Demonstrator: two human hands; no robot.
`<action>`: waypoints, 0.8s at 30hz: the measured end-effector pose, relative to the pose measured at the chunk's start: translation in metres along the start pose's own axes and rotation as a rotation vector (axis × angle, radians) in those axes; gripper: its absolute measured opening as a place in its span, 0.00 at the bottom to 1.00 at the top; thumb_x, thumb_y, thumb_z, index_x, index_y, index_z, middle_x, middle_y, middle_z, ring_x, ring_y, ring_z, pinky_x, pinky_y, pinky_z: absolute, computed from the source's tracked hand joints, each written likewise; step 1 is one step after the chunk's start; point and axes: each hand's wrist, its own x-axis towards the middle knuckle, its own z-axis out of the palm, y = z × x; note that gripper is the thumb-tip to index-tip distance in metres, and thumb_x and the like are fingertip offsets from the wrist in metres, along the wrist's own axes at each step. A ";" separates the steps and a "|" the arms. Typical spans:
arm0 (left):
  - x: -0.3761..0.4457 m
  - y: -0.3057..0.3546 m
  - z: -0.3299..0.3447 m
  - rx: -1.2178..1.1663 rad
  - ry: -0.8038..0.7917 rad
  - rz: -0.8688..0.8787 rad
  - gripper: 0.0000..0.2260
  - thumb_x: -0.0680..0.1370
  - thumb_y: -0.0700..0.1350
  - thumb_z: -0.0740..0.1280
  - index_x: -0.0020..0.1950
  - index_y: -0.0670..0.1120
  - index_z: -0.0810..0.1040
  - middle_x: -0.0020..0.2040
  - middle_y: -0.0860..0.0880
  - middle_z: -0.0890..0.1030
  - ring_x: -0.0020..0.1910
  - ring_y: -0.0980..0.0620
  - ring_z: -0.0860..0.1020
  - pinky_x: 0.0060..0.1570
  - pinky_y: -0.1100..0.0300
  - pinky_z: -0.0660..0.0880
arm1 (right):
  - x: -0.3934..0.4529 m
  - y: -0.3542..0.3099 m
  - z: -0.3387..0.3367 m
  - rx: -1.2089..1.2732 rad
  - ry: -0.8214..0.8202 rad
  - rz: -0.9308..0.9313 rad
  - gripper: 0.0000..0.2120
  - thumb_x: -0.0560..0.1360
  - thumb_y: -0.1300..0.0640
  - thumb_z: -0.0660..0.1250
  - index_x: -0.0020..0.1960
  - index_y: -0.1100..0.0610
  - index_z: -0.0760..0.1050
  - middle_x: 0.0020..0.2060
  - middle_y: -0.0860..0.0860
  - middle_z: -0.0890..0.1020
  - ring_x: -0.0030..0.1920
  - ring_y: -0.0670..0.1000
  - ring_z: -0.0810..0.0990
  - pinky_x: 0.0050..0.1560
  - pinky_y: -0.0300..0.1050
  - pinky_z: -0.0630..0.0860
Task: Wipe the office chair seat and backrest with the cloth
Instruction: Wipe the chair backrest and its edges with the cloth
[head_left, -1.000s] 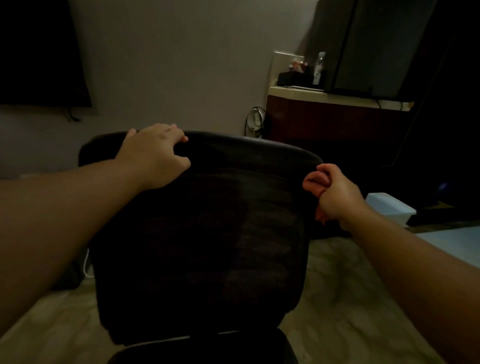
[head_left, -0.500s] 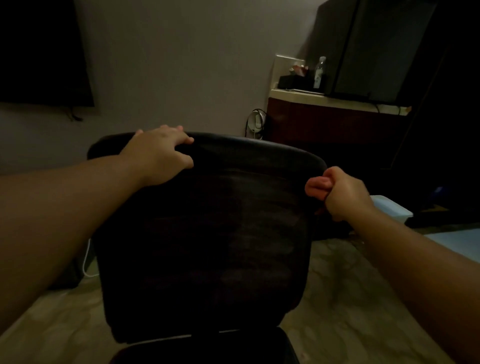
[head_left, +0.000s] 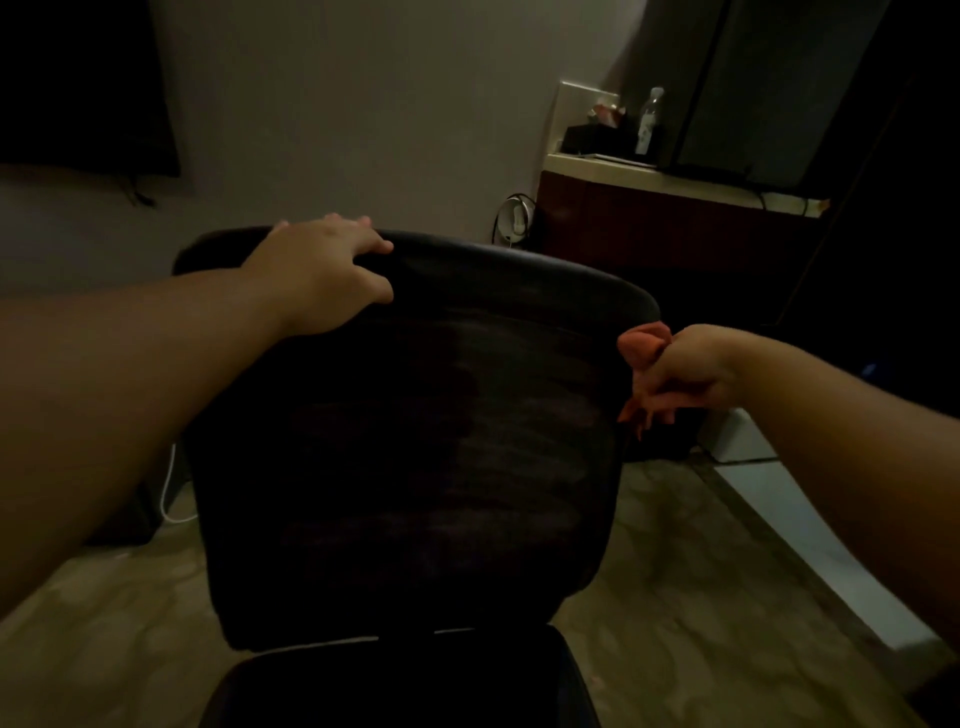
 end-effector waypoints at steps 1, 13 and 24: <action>0.000 0.000 0.000 -0.001 0.003 0.001 0.32 0.74 0.60 0.67 0.78 0.59 0.71 0.84 0.52 0.61 0.84 0.48 0.57 0.81 0.38 0.54 | 0.001 0.000 0.000 0.149 -0.001 0.015 0.13 0.81 0.73 0.64 0.65 0.69 0.74 0.59 0.67 0.79 0.58 0.66 0.83 0.51 0.50 0.86; -0.003 -0.003 0.004 -0.005 0.023 0.008 0.28 0.79 0.56 0.69 0.80 0.59 0.69 0.85 0.53 0.59 0.84 0.50 0.53 0.82 0.38 0.47 | 0.014 0.053 0.070 0.577 0.479 -0.283 0.16 0.82 0.50 0.67 0.65 0.33 0.76 0.57 0.46 0.82 0.54 0.53 0.83 0.54 0.57 0.84; -0.010 0.001 -0.003 -0.045 -0.027 0.019 0.37 0.70 0.63 0.62 0.80 0.60 0.68 0.85 0.54 0.59 0.84 0.51 0.53 0.81 0.40 0.47 | 0.007 0.047 0.056 0.069 0.611 -0.594 0.25 0.79 0.61 0.66 0.73 0.46 0.66 0.63 0.52 0.73 0.57 0.52 0.78 0.46 0.41 0.77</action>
